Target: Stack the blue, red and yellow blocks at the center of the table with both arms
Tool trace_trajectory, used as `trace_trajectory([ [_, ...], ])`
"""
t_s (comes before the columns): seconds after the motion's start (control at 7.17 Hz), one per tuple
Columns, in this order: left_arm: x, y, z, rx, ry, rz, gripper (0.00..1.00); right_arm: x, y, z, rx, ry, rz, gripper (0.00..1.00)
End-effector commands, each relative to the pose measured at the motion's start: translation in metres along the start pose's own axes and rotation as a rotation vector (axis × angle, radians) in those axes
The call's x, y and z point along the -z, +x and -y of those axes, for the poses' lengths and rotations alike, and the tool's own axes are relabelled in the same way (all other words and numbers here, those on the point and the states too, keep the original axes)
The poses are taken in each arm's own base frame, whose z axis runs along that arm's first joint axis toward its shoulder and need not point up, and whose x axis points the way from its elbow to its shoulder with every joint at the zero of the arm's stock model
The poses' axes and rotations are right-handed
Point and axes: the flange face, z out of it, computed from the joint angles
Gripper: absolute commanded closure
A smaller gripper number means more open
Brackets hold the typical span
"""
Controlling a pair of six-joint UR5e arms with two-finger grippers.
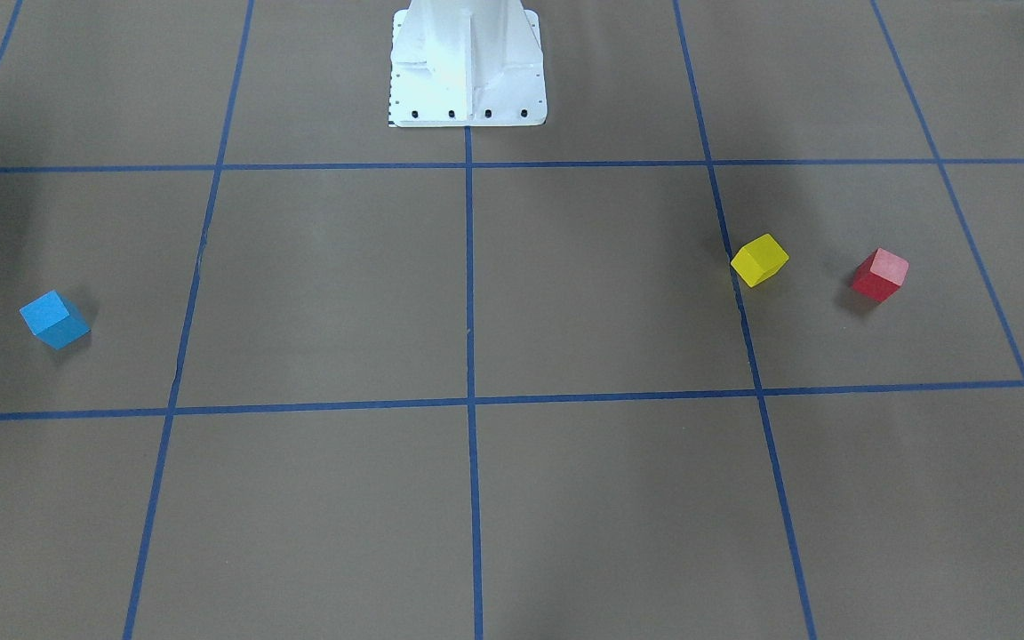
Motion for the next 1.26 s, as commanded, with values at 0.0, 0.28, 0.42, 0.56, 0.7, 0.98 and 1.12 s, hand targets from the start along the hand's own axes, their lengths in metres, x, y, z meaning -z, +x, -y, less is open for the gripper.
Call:
trace_trajectory([
  [0.0,0.002,-0.001,-0.018,0.011,-0.002,-0.008,0.0,0.004,0.026,-0.03,-0.04,-0.032,0.016,0.0],
  [0.28,-0.022,-0.022,-0.05,0.07,-0.058,-0.065,0.0,0.011,0.021,-0.029,-0.042,-0.015,0.012,0.0],
  [0.42,-0.021,-0.019,-0.065,0.073,-0.063,-0.08,0.0,0.011,0.021,-0.03,-0.042,-0.015,0.012,0.0],
  [0.56,-0.02,-0.015,-0.06,0.054,-0.052,-0.081,0.0,0.004,0.026,-0.038,-0.058,-0.031,0.023,0.0],
  [0.7,-0.018,-0.012,-0.059,0.024,-0.022,-0.083,0.0,-0.007,0.032,-0.043,-0.076,-0.045,0.067,0.0],
  [0.98,-0.018,-0.014,-0.056,0.012,-0.014,-0.074,0.0,-0.009,0.029,-0.052,-0.085,-0.043,0.118,0.0],
  [1.12,-0.018,-0.013,-0.054,0.013,-0.012,-0.074,0.0,-0.005,0.025,-0.049,-0.078,-0.036,0.114,0.0],
])
